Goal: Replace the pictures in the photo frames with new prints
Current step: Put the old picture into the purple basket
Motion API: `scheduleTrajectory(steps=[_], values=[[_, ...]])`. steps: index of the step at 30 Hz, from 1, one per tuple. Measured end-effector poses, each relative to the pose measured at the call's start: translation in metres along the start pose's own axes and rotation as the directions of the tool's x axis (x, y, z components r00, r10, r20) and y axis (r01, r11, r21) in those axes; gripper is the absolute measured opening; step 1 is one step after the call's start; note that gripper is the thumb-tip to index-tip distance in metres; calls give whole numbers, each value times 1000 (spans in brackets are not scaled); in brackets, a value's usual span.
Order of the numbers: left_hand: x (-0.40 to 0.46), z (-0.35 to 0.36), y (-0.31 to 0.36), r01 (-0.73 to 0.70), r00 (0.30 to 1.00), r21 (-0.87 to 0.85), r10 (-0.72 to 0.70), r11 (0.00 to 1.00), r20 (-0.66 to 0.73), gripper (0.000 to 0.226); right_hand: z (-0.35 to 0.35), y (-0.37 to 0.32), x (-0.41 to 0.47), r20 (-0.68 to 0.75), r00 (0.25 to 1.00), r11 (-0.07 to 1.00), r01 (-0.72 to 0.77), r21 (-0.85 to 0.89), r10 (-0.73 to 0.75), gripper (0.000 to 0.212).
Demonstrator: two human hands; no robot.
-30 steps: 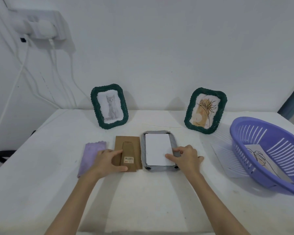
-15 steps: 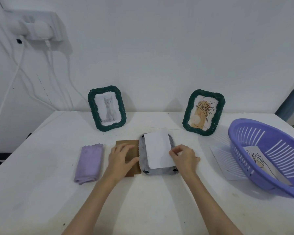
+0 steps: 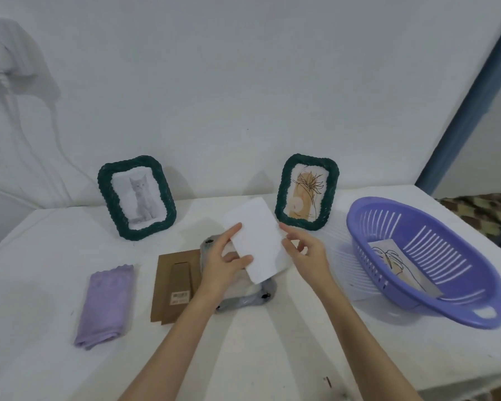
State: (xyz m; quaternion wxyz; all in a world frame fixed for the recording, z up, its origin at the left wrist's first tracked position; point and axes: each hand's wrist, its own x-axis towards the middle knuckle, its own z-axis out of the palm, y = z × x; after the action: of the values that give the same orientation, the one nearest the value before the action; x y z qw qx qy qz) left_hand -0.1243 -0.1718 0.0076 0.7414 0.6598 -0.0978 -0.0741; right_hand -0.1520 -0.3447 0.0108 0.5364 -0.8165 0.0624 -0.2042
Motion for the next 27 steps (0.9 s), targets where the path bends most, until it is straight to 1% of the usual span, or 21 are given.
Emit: scheduleTrajectory(steps=[1,2,3,4,5,6,7,8,9,11,12,15,17,19,20,21,22,24,25,26,27], values=[[1,8,2,-3,1000,-6,4,1000,22,62,-13,1,1,-22,999,992,37,-122,-40,36],[4,15,2,-3,999,-11,4,1000,52,63,-29,1,3,-55,996,954,55,-296,-75,37],[6,22,2,1,996,-17,1,1000,84,63,-48,2,4,-98,991,874,30,-485,-89,37],[8,29,0,8,994,-23,-6,1000,113,64,-67,1,5,-134,988,768,-31,-639,-72,37],[11,37,-1,18,990,-28,-14,999,137,65,-86,0,4,-150,989,671,-103,-734,-11,38],[13,44,-4,31,986,-24,-27,999,164,65,-103,-1,2,-149,986,605,-167,-779,80,39],[15,52,-5,45,981,-14,-42,999,187,66,-116,-1,-1,-131,976,576,-210,-790,176,40],[18,59,-8,62,977,2,-61,998,205,67,-126,2,-3,-99,963,581,-232,-780,252,40],[20,68,-11,76,972,14,-78,997,223,67,-133,4,-5,-61,954,612,-236,-755,292,39],[22,86,-17,100,962,32,-105,994,251,66,-142,9,-9,-14,959,688,-213,-693,283,37],[24,94,-21,103,959,47,-111,994,260,66,-144,11,-10,-7,965,706,-198,-680,263,36],[28,113,-30,92,952,107,-118,990,283,67,-153,10,-9,-41,975,743,-194,-641,218,34],[31,122,-34,86,935,149,-132,985,330,67,-162,10,-6,-59,975,785,-207,-583,213,33],[34,132,-40,36,917,243,-129,969,378,68,-170,11,-5,-42,976,828,-205,-522,215,35],[37,136,-45,-25,915,319,-107,947,390,68,-172,13,-4,-32,975,850,-209,-484,221,38],[40,141,-52,-108,914,424,-78,899,398,68,-174,14,-4,-23,972,866,-218,-450,232,42],[43,145,-57,-196,912,556,-58,808,406,68,-174,15,-4,-14,970,875,-224,-428,242,46],[48,150,-66,-313,906,771,-68,555,417,69,-173,17,-5,-3,967,878,-231,-418,253,53],[50,152,-70,-342,899,819,-92,461,428,68,-171,18,-6,-2,967,880,-233,-415,255,56],[51,153,-73,-354,892,842,-123,406,434,67,-170,20,-7,-4,966,880,-237,-411,258,58],[51,153,-75,-352,890,857,-149,377,431,66,-168,21,-8,-6,966,880,-239,-409,259,60]])
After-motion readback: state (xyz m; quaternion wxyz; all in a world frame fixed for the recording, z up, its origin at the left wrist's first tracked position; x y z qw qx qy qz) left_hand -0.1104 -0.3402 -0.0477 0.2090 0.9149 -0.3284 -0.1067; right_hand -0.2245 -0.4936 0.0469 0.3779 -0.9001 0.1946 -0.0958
